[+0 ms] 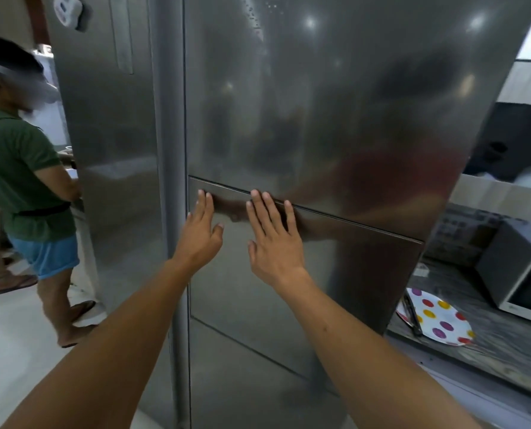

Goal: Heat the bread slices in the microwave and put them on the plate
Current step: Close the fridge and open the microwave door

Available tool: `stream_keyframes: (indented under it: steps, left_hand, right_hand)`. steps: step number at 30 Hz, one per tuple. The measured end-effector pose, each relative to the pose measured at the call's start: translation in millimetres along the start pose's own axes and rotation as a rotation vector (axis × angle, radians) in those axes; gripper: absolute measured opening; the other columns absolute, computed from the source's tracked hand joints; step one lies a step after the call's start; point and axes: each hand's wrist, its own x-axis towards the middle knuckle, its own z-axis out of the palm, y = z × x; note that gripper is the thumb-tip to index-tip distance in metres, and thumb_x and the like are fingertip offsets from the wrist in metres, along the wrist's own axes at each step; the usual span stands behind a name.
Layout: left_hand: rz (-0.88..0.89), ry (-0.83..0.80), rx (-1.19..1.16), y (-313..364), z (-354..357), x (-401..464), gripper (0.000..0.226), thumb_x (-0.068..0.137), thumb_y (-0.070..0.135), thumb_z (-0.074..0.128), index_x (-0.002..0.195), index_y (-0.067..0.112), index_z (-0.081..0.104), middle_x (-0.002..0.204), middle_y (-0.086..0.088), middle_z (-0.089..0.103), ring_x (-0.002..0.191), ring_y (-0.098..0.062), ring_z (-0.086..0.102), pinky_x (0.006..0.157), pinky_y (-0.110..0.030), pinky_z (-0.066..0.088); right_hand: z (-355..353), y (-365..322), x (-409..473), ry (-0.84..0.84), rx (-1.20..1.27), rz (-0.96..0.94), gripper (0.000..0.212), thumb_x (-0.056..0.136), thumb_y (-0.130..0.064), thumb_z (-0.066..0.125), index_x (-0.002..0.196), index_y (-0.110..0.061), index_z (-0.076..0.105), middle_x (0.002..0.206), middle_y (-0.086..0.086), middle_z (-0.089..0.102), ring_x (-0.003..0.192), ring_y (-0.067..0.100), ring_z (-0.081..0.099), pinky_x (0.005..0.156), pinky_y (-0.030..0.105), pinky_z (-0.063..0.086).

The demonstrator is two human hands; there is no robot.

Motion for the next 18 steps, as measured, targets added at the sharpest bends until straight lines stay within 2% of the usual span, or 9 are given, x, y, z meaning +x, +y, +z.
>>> stream_keyframes:
  steps: [2, 4, 5, 6, 7, 9, 13, 16, 18]
  left_hand:
    - [-0.03, -0.083, 0.017, 15, 12, -19, 0.073, 0.101, 0.029, 0.044, 0.158, 0.015, 0.0, 0.164, -0.001, -0.013, 0.152, -0.022, 0.003, 0.123, -0.037, 0.004]
    - [-0.026, -0.057, 0.088, 30, 20, -39, 0.062, 0.099, 0.029, 0.047, 0.155, 0.012, 0.026, 0.164, -0.008, 0.014, 0.145, -0.035, 0.029, 0.118, -0.044, 0.027]
    - [0.031, 0.015, 0.15, 45, 24, -51, 0.051, 0.096, 0.028, 0.047, 0.144, 0.01, 0.048, 0.154, -0.013, 0.039, 0.13, -0.038, 0.049, 0.105, -0.047, 0.043]
    - [0.101, 0.084, 0.2, 66, 31, -65, 0.041, 0.091, 0.028, 0.047, 0.123, 0.009, 0.065, 0.132, -0.016, 0.061, 0.108, -0.039, 0.064, 0.086, -0.045, 0.053]
    - [0.168, 0.103, 0.218, 86, 37, -79, 0.038, 0.086, 0.031, 0.046, 0.103, 0.009, 0.073, 0.107, -0.014, 0.072, 0.086, -0.037, 0.069, 0.071, -0.04, 0.055]
    - [0.299, 0.023, 0.186, 124, 58, -103, 0.043, 0.082, 0.038, 0.04, 0.084, 0.012, 0.074, 0.08, -0.007, 0.073, 0.066, -0.033, 0.068, 0.058, -0.033, 0.052]
    - [0.404, -0.165, 0.085, 193, 115, -140, 0.044, 0.08, 0.044, 0.04, 0.086, 0.015, 0.073, 0.08, -0.004, 0.072, 0.065, -0.03, 0.068, 0.059, -0.036, 0.057]
    - [0.483, -0.265, 0.084, 257, 156, -163, 0.038, 0.08, 0.042, 0.041, 0.079, 0.016, 0.068, 0.074, -0.002, 0.07, 0.066, -0.03, 0.067, 0.055, -0.035, 0.054]
    - [0.522, -0.331, 0.115, 300, 180, -174, 0.038, 0.079, 0.043, 0.04, 0.082, 0.017, 0.067, 0.079, 0.0, 0.071, 0.075, -0.028, 0.068, 0.058, -0.034, 0.053]
  right_hand:
    - [-3, 16, -27, -0.031, 0.035, 0.005, 0.081, 0.1, -0.041, 0.039, 0.16, -0.01, -0.005, 0.165, 0.01, -0.024, 0.152, 0.024, -0.025, 0.122, 0.05, -0.013]
    - [-2, 31, -52, -0.036, 0.082, -0.001, 0.081, 0.098, -0.04, 0.043, 0.161, -0.01, 0.001, 0.166, 0.01, -0.019, 0.153, 0.024, -0.019, 0.124, 0.049, -0.009]
    - [-3, 42, -67, -0.035, 0.101, 0.003, 0.081, 0.097, -0.039, 0.046, 0.161, -0.011, 0.005, 0.167, 0.01, -0.015, 0.154, 0.024, -0.015, 0.124, 0.048, -0.006]
    - [-5, 57, -86, -0.043, 0.113, 0.014, 0.082, 0.095, -0.038, 0.049, 0.161, -0.011, 0.01, 0.168, 0.01, -0.01, 0.155, 0.024, -0.011, 0.125, 0.048, -0.003]
    - [-6, 71, -102, -0.039, 0.117, 0.015, 0.082, 0.093, -0.037, 0.051, 0.161, -0.011, 0.014, 0.168, 0.011, -0.005, 0.155, 0.025, -0.008, 0.125, 0.049, 0.0]
    - [-9, 106, -140, -0.034, 0.122, 0.017, 0.081, 0.09, -0.035, 0.054, 0.16, -0.01, 0.021, 0.168, 0.012, 0.003, 0.156, 0.026, -0.001, 0.125, 0.05, 0.007]
    - [-20, 184, -213, -0.04, 0.112, 0.01, 0.073, 0.094, -0.032, 0.051, 0.159, -0.011, 0.025, 0.168, 0.011, 0.006, 0.156, 0.027, 0.002, 0.124, 0.052, 0.01]
    - [-27, 243, -270, -0.101, 0.089, 0.115, 0.069, 0.094, -0.031, 0.046, 0.157, -0.011, 0.03, 0.168, 0.015, 0.008, 0.155, 0.029, 0.005, 0.124, 0.052, 0.011]
    - [-32, 282, -305, -0.137, 0.073, 0.195, 0.067, 0.092, -0.031, 0.049, 0.154, -0.01, 0.037, 0.167, 0.017, 0.012, 0.155, 0.031, 0.011, 0.123, 0.051, 0.012]
